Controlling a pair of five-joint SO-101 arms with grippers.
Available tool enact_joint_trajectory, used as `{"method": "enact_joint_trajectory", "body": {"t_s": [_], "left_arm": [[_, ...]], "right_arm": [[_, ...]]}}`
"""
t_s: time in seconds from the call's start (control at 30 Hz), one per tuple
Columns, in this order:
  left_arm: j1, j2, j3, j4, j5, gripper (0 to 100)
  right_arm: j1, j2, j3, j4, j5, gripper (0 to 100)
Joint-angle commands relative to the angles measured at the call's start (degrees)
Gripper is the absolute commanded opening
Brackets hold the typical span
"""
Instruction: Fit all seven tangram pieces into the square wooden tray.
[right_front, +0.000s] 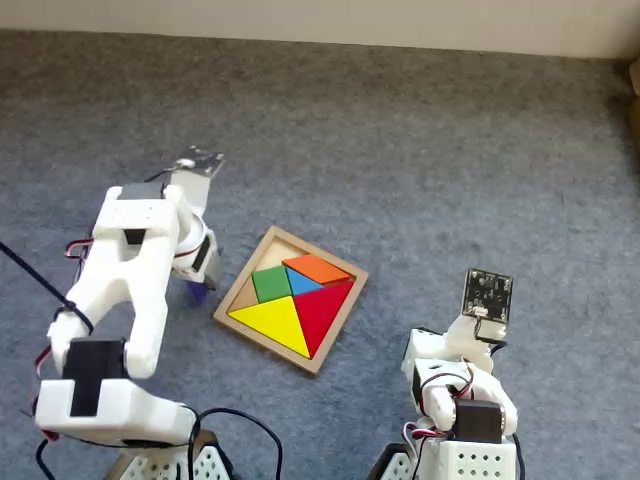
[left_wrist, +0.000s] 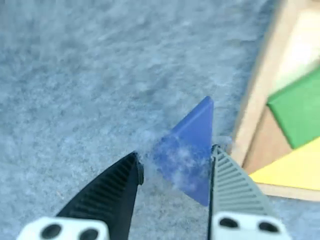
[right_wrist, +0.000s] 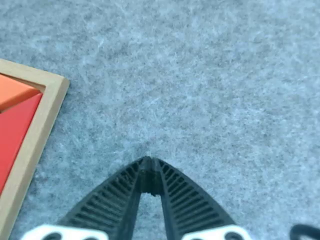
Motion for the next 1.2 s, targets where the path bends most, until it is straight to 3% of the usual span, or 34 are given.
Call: {"method": "enact_joint_trajectory", "body": {"t_s": [0.0,0.3,0.67,0.97,1.17], "left_arm": [[4.3,-4.5,-4.0,0.5,-5.0,16],[9.7,2.9,-13.9,0.7,-7.9,16],[12.8,15.3,-25.6,1.0,-21.9,16],[15.3,21.5,-37.0,12.6,-27.6,16],[17.6,26.2,-41.5,14.9,-27.7,16]], "right_arm": [[0.7,-0.7,6.6,-0.7,0.5,0.5],[0.7,-0.7,6.6,-0.7,0.5,0.5],[0.7,-0.7,6.6,-0.7,0.5,0.5],[0.7,-0.7,6.6,-0.7,0.5,0.5],[0.7,-0.7,6.6,-0.7,0.5,0.5]]}}
